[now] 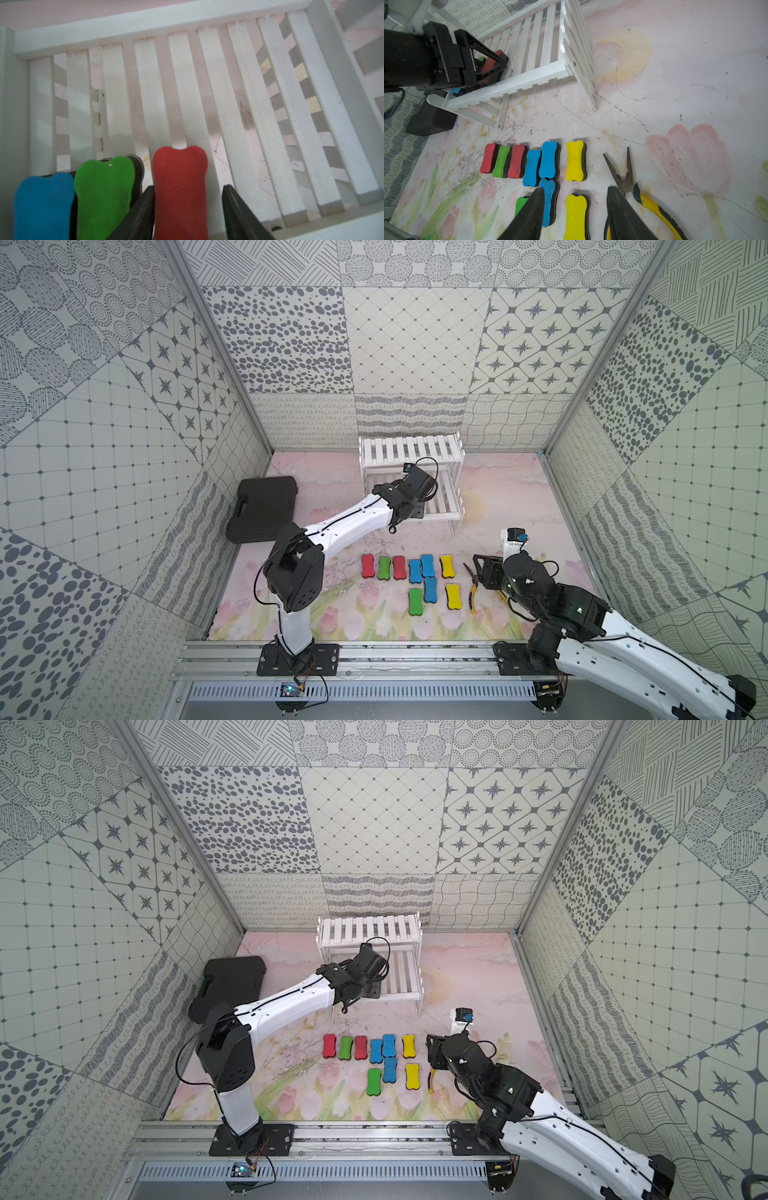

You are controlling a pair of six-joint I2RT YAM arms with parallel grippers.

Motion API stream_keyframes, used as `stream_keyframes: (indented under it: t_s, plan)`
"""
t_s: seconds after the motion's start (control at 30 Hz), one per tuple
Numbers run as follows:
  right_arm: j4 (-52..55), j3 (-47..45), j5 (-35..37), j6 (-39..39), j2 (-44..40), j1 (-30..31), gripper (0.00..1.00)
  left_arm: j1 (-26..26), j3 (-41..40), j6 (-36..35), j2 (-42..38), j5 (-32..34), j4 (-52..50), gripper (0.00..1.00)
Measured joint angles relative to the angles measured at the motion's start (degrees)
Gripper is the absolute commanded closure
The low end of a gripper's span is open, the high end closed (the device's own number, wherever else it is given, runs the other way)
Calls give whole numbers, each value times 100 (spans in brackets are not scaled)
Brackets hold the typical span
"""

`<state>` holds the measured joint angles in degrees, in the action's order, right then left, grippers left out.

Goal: Remove the whiteboard erasers from the shelf
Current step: Pick up the whiteboard eraser from the shelf, then place the whiteboard eraser at the center of the board.

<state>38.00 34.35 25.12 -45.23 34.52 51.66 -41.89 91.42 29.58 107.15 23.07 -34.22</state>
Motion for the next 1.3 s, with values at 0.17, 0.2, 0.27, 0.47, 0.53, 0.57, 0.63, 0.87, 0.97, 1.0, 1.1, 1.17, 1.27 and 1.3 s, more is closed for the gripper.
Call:
stream_keyframes:
  t_s: [0.17, 0.2, 0.27, 0.47, 0.53, 0.57, 0.63, 0.87, 0.97, 1.0, 1.1, 1.17, 1.27, 1.3]
  plan:
    - [17, -37, 2, -28, -52, -4, 48, 0, 35, 35, 28, 2, -37, 62]
    - [26, -42, 0, -37, -61, -7, 48, 0, 42, 42, 33, 0, -39, 63]
    - [35, -46, 0, -42, -76, -7, 48, 0, 59, 48, 35, -2, -57, 66]
    - [55, -48, 28, -59, -131, -33, 48, -39, 20, 107, -157, 4, -70, 67]
    - [66, -48, 50, -61, -146, -33, 48, -103, -72, 184, -415, 11, -63, 67]
    - [76, -48, 63, -61, -153, -37, 48, -151, -153, 208, -579, 24, -46, 67]
    - [87, -48, 85, -61, -151, -44, 48, -251, -361, 297, -929, 59, -7, 67]
    - [120, -48, 111, -85, -149, -70, 47, -804, -1700, 822, -2396, 302, 33, 67]
    - [120, -48, 122, -90, -142, -70, 48, -1174, -2402, 1185, -2981, 448, -39, 68]
    - [122, -48, 133, -96, -142, -70, 48, -1298, -2645, 1331, -3156, 485, -76, 68]
    - [122, -48, 144, -111, -142, -72, 47, -1631, -3392, 1851, -3600, 560, -197, 69]
    - [122, -48, 155, -111, -142, -85, 47, -1788, -3827, 2181, -3777, 535, -293, 70]
    - [122, -48, 188, -109, -140, -98, 47, -2035, -4363, 2684, -3880, 411, -422, 70]
    - [122, -48, 195, -107, -138, -103, 47, -2131, -4485, 2839, -3875, 352, -461, 70]
